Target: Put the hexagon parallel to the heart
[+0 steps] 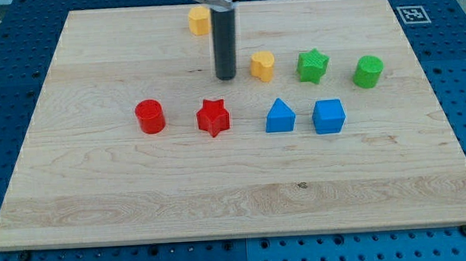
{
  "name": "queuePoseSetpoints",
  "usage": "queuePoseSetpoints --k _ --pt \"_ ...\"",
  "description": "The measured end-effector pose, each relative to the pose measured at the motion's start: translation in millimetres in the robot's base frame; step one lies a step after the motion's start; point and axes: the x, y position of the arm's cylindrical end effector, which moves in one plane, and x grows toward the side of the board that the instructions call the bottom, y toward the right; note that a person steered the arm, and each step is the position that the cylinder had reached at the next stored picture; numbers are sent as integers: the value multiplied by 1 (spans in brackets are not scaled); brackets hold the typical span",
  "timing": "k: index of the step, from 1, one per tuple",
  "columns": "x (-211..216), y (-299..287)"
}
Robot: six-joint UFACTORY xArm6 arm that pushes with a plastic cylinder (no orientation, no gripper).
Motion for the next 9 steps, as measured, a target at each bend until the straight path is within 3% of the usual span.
queuePoseSetpoints --k 2,3,5,7,9 --pt "-63 -97" --pt "-74 -101" --pt "-174 -107" --pt "-175 -38" --pt "-155 -27"
